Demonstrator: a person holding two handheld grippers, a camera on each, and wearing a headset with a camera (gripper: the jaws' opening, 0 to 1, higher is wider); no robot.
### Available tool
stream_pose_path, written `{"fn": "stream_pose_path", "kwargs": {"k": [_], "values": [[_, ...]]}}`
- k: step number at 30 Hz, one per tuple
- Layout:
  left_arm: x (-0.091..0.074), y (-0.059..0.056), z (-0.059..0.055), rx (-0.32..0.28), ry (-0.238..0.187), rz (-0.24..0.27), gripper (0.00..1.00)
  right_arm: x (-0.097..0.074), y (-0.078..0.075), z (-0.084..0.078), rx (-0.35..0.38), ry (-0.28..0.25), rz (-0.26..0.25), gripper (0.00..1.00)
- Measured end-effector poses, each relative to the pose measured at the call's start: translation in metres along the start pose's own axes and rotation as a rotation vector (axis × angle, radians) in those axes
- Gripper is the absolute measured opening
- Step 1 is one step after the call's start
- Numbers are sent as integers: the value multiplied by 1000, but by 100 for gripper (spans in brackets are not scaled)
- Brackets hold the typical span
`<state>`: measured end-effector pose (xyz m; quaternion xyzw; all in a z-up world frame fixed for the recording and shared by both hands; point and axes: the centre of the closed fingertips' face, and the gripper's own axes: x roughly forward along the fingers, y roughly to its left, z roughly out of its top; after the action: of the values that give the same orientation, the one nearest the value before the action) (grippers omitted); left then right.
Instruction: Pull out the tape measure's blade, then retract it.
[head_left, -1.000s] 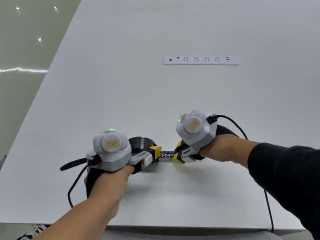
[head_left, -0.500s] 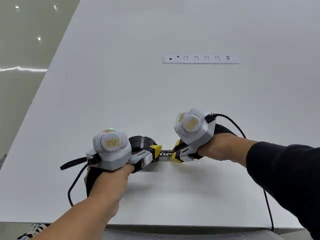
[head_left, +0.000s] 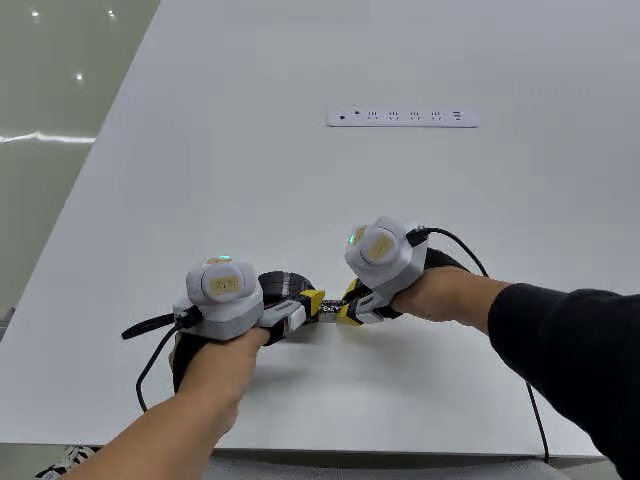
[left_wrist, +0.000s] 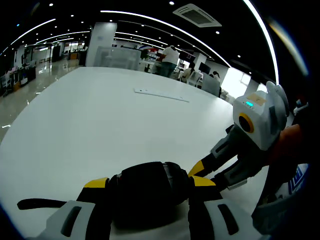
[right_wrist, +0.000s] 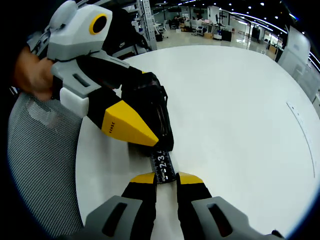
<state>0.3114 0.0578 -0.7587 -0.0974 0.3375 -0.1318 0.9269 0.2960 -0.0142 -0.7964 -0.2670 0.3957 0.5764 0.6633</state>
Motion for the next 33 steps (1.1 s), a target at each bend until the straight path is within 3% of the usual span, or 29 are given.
{"fn": "stream_pose_path", "kwargs": {"k": [33], "values": [[-2,-2,0,-1,1,-4,58,7,5,11,-7,-23,5,11]]}}
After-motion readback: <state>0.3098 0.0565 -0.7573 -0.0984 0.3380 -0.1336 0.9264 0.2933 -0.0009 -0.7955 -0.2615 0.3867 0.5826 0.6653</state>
